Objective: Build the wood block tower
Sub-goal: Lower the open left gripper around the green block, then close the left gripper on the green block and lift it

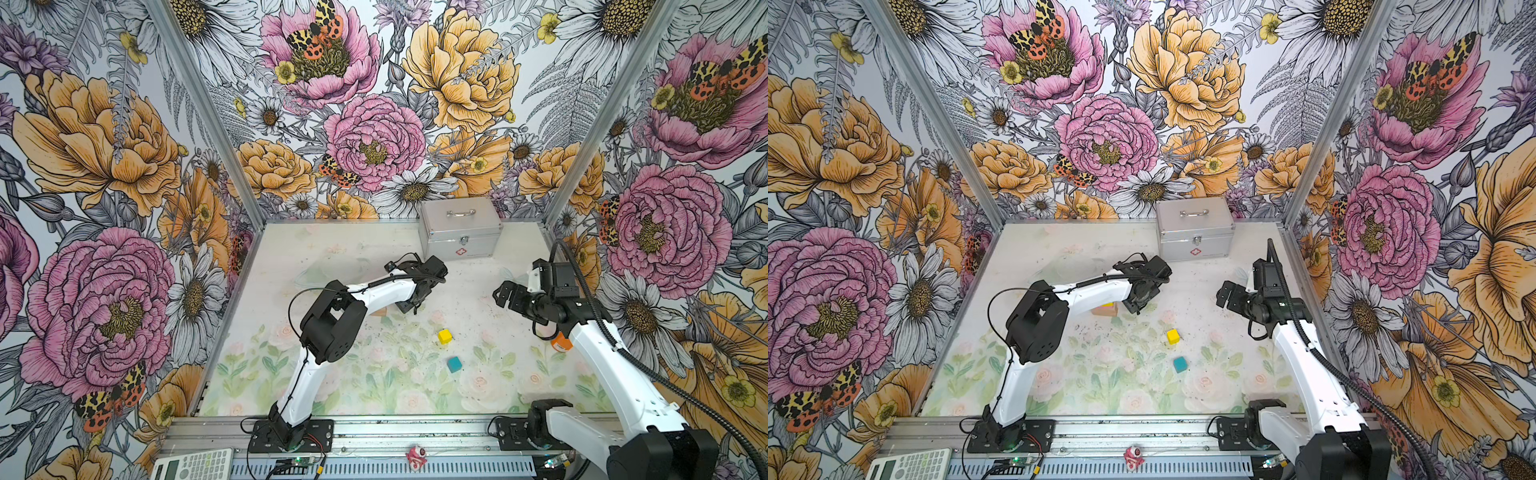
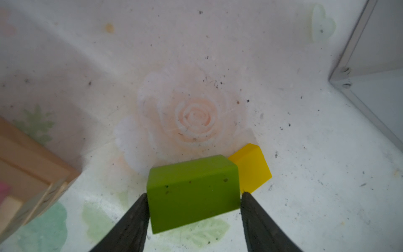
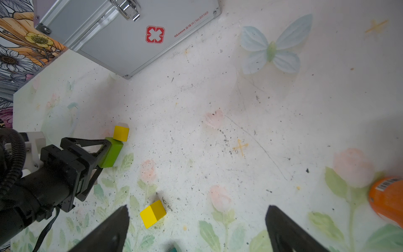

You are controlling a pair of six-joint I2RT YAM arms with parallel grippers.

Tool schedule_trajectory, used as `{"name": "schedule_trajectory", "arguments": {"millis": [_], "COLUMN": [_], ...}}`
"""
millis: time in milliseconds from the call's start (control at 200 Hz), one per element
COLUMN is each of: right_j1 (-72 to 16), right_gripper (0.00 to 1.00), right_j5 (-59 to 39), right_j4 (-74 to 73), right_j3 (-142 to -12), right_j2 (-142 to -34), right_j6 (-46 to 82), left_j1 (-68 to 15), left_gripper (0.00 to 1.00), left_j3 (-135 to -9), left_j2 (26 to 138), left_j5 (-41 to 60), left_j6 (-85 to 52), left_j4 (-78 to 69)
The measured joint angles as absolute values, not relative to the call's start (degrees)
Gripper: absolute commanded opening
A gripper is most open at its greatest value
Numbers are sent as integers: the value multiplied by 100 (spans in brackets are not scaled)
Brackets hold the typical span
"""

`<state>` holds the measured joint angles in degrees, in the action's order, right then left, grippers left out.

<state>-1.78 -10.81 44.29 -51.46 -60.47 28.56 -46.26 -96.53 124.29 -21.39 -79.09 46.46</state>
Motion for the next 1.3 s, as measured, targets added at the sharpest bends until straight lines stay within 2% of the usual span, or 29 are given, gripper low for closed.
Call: {"name": "schedule_trajectory", "arguments": {"millis": [485, 635, 791, 946, 1301], "right_j1": [-178, -178, -178, -178, -178], "right_gripper": [100, 100, 100, 100, 100], "right_j5": [-1083, -1083, -1083, -1083, -1240], "right_j4": [4427, 4427, 4427, 4427, 4425], "right_j3": [-5146, -5146, -5146, -5146, -5146], "right_j2": [-6047, -6049, -6051, -6051, -6051], "right_j6": [2840, 2838, 2838, 2838, 2808], "left_j1": [-4615, -4602, -4593, -4593, -4654], "left_gripper": [70, 63, 61, 53, 51], "left_j3": [-9743, -9769, -9789, -9800, -10064], "left_j2": [12584, 12630, 12630, 12630, 12597], "left_j5": [-2086, -2071, -2069, -2069, -1997], "left_j6": [-7841, -7778, -7756, -7712, -7190], "left_j4": [4646, 4648, 4646, 4650, 4663]}}
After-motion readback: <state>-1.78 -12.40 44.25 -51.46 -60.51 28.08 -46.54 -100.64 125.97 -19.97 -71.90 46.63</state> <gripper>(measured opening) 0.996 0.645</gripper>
